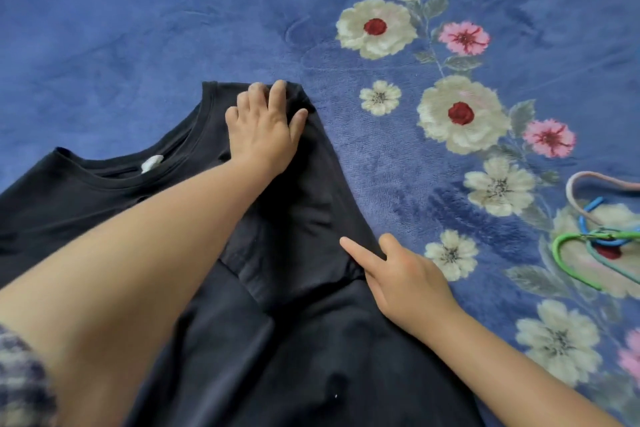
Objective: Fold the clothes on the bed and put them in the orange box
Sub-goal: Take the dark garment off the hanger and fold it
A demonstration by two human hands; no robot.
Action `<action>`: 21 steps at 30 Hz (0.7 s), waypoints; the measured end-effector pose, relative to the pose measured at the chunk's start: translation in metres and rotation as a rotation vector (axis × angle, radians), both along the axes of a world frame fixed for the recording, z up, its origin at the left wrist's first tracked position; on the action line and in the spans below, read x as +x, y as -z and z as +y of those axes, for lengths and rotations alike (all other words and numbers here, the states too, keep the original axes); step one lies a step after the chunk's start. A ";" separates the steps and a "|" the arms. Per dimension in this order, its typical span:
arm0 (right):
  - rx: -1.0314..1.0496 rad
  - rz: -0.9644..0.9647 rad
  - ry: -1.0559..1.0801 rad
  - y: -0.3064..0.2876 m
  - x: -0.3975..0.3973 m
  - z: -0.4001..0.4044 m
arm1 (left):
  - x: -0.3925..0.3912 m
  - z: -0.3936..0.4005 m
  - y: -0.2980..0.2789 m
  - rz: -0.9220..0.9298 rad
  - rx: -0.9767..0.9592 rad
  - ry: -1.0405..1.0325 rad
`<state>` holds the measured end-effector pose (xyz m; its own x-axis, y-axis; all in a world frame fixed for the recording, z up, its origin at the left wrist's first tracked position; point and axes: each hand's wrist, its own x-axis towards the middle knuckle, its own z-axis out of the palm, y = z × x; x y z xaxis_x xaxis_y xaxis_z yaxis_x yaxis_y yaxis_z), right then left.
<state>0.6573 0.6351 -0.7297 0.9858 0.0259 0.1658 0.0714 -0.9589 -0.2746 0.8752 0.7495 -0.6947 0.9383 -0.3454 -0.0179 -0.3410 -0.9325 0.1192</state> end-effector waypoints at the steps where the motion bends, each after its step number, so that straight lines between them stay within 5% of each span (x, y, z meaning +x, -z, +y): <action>1: 0.012 0.008 -0.013 -0.002 -0.003 -0.001 | -0.008 0.010 -0.003 -0.071 -0.040 0.073; 4: 0.007 0.034 -0.075 -0.001 -0.014 -0.006 | -0.042 0.043 0.000 -0.083 -0.118 0.382; 6: -0.001 0.097 -0.087 0.002 -0.029 -0.012 | -0.072 0.070 0.013 0.016 -0.007 0.548; 13: 0.040 0.699 -0.058 -0.031 -0.082 -0.012 | -0.171 0.136 0.003 0.399 0.228 0.389; 21: 0.370 0.923 0.051 -0.080 -0.189 0.002 | -0.268 0.173 -0.031 0.430 0.323 0.516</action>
